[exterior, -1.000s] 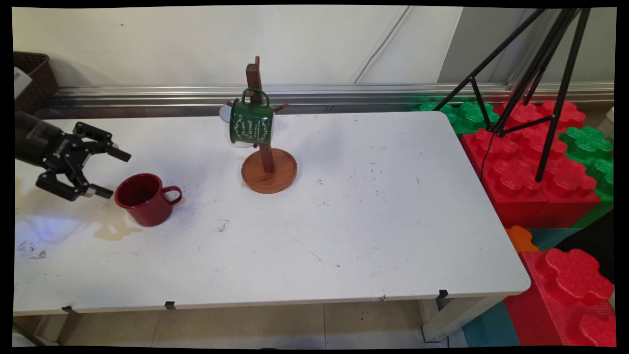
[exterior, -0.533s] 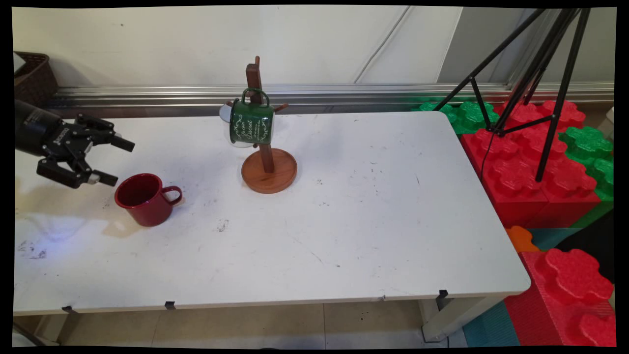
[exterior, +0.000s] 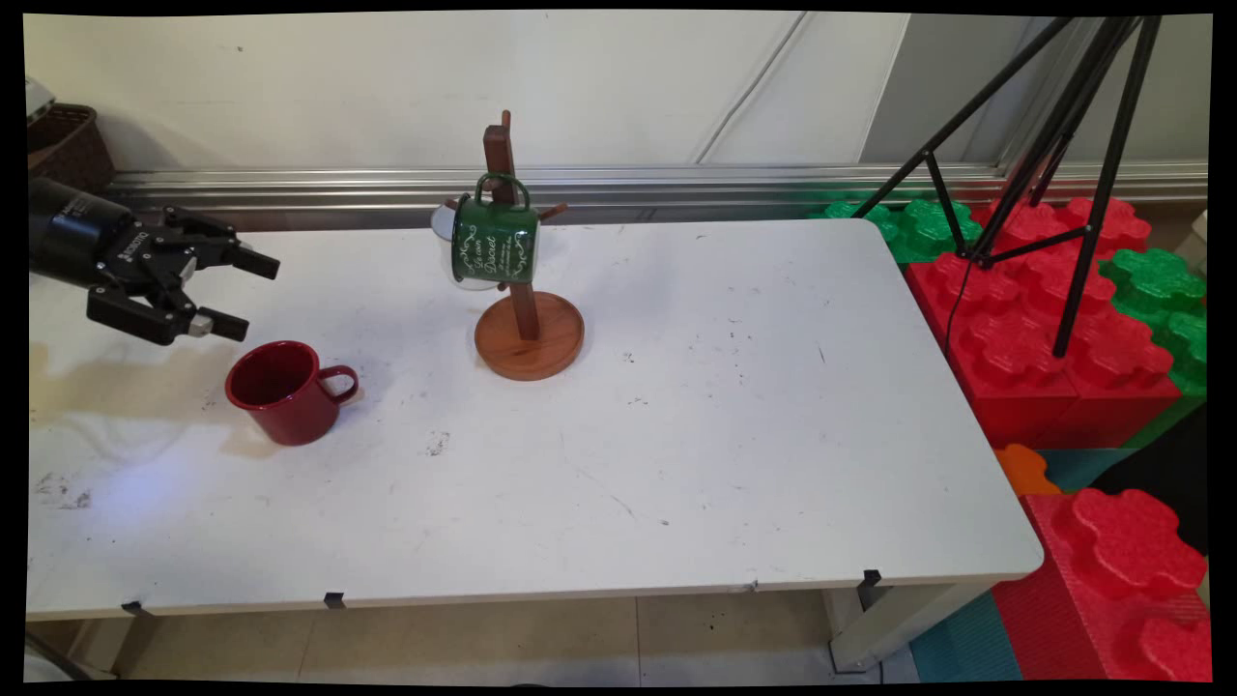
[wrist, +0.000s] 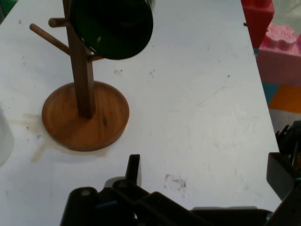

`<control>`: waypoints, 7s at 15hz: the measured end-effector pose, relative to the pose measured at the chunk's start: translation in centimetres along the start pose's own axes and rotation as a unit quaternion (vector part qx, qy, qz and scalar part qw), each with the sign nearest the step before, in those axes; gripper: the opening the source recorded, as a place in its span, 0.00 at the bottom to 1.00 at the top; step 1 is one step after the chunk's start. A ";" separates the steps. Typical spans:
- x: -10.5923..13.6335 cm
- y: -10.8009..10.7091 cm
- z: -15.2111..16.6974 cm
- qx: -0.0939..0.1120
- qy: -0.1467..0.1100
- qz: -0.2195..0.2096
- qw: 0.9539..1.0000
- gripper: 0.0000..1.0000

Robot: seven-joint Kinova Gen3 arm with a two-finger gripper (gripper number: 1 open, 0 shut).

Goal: Pick up the green mug from the rack, then place the picked object on the table

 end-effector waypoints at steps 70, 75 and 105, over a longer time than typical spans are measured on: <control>3.8 -4.7 18.5 -0.035 0.139 -0.028 0.989 0.00; 4.5 -4.2 18.1 -0.040 0.148 -0.021 0.988 0.00; 3.1 -0.6 7.6 -0.036 0.082 0.044 0.995 0.00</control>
